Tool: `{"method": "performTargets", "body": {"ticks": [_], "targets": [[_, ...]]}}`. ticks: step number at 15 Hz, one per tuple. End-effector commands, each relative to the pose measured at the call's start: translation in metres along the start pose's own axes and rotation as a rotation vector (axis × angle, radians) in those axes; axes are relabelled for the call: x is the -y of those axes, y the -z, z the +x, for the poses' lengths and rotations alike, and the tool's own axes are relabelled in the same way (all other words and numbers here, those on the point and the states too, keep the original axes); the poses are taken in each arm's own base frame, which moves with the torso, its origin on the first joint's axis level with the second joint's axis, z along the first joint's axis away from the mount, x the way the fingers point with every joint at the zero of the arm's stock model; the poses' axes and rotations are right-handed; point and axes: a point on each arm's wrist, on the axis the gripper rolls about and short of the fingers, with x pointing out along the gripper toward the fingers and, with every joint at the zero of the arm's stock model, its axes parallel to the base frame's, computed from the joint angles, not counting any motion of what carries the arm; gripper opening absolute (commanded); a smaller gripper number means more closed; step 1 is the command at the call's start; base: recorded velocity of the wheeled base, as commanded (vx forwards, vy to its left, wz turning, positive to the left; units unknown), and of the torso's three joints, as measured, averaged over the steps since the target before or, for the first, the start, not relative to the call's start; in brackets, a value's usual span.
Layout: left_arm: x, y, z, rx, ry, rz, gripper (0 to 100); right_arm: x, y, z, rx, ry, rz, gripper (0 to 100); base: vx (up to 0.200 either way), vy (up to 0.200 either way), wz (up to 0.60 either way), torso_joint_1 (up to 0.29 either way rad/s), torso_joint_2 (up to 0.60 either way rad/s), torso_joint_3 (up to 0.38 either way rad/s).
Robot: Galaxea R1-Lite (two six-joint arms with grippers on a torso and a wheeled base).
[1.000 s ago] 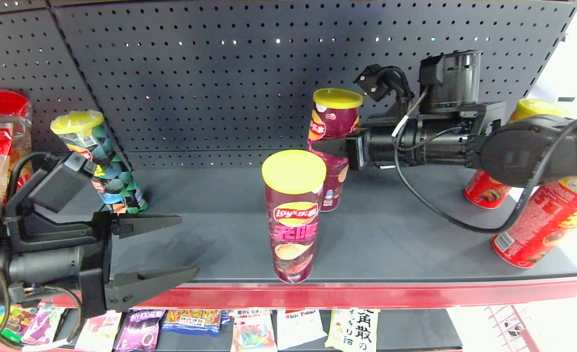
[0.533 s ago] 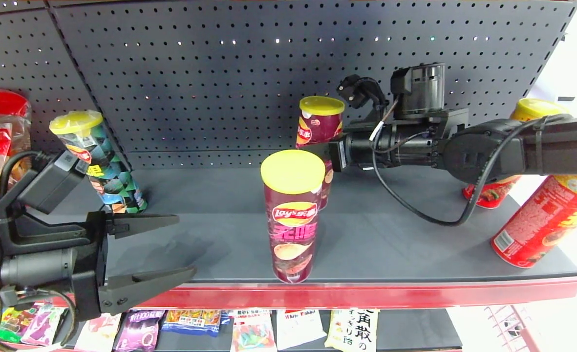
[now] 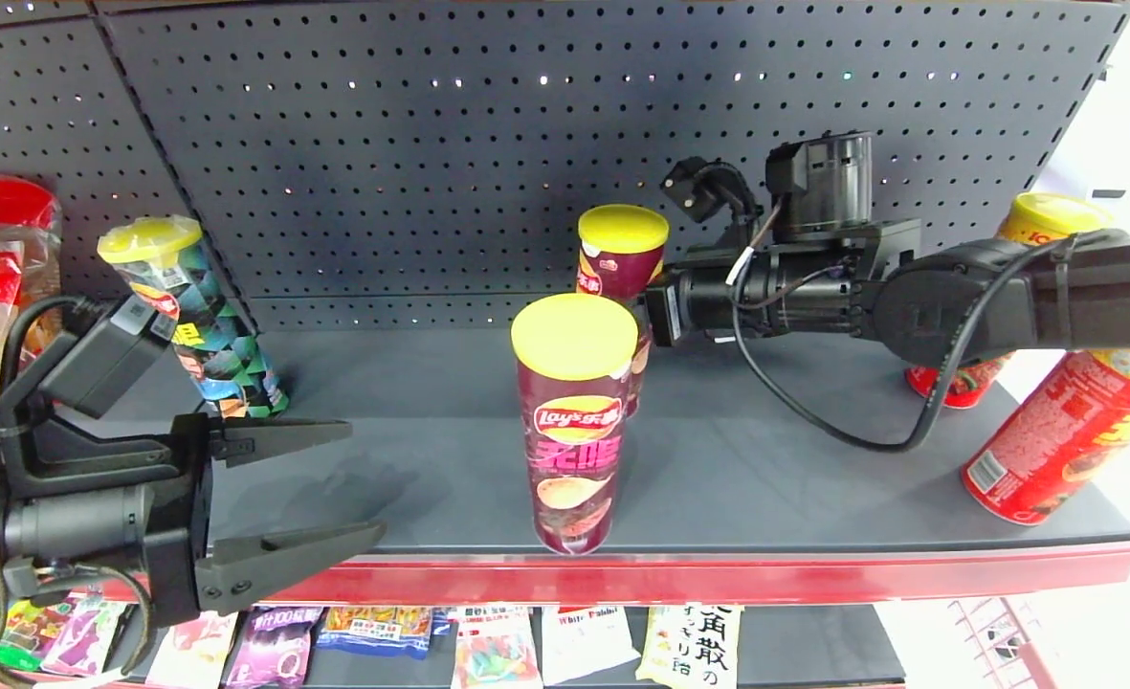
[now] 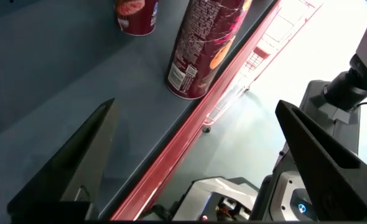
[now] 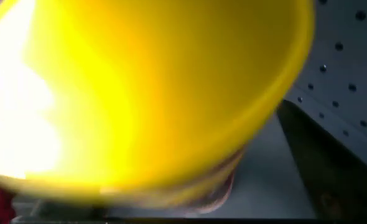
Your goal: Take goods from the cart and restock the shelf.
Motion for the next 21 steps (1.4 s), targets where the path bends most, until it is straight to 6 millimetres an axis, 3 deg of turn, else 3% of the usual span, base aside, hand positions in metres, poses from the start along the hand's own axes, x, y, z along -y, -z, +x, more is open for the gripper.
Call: {"method": "performTargets", "body": {"ticks": [1,3,8,13,16,18,21], "targets": [[-0.001,0.001,0.001,-0.003,0.002,-0.003,100,-0.008,-0.005,-0.020,0.008,0.006,-0.004,100,0.000,0.000,0.00,0.000,0.00,0.000],[-0.001,0.001,0.001,-0.005,0.002,-0.001,100,-0.010,-0.005,-0.027,0.008,0.023,-0.004,100,0.000,0.000,0.00,0.000,0.00,0.000],[-0.004,0.003,0.009,-0.029,-0.015,0.019,100,-0.027,0.007,-0.089,-0.024,0.120,0.016,100,0.000,0.000,0.00,0.000,0.00,0.000],[-0.021,0.013,0.030,-0.109,-0.045,0.093,100,-0.067,0.041,-0.170,-0.039,0.160,0.015,100,0.000,0.000,0.00,0.000,0.00,0.000],[-0.027,0.007,0.045,-0.116,-0.018,0.114,100,-0.106,0.081,-0.230,-0.001,0.113,-0.012,100,0.000,0.000,0.00,0.000,0.00,0.000],[-0.024,0.008,0.055,-0.131,0.015,0.118,100,-0.117,0.105,-0.257,0.026,0.130,-0.018,100,0.000,0.000,0.00,0.000,0.00,0.000],[-0.025,0.012,0.066,-0.161,0.009,0.117,100,-0.114,0.109,-0.271,0.055,0.274,-0.005,100,0.000,0.000,0.00,0.000,0.00,0.000]]}}
